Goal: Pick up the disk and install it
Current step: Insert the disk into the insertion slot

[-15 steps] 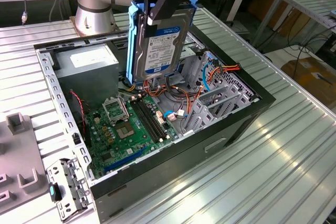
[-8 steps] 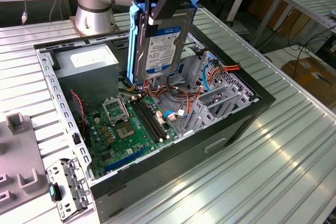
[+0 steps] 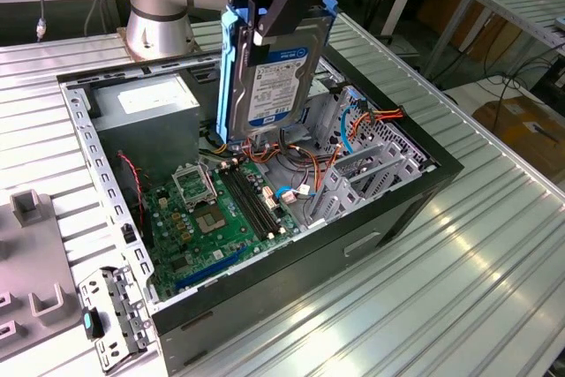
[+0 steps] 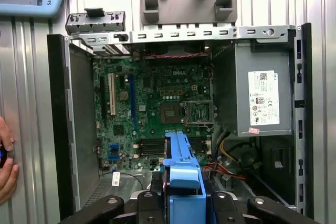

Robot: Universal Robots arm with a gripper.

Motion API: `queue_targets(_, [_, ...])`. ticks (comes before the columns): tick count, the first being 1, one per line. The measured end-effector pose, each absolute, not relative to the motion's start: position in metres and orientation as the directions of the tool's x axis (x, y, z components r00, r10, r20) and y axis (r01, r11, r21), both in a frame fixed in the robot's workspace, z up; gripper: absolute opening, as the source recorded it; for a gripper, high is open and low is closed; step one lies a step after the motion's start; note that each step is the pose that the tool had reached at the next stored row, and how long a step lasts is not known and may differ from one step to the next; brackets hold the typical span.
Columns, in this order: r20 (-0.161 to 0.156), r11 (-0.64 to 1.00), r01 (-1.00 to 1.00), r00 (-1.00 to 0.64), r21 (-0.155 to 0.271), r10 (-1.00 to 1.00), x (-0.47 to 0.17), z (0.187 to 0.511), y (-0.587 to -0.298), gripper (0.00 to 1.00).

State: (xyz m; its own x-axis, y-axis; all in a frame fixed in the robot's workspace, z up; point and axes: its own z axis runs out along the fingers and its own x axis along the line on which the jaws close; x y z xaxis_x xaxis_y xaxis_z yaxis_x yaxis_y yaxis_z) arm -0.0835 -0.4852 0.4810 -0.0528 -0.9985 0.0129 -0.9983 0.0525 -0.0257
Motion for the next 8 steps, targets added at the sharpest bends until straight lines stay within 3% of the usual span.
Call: queue_targets(8, [0.015, 0.052, -0.998, -0.053, -0.022, -0.998, -0.062, 0.48, -0.499, 0.37])
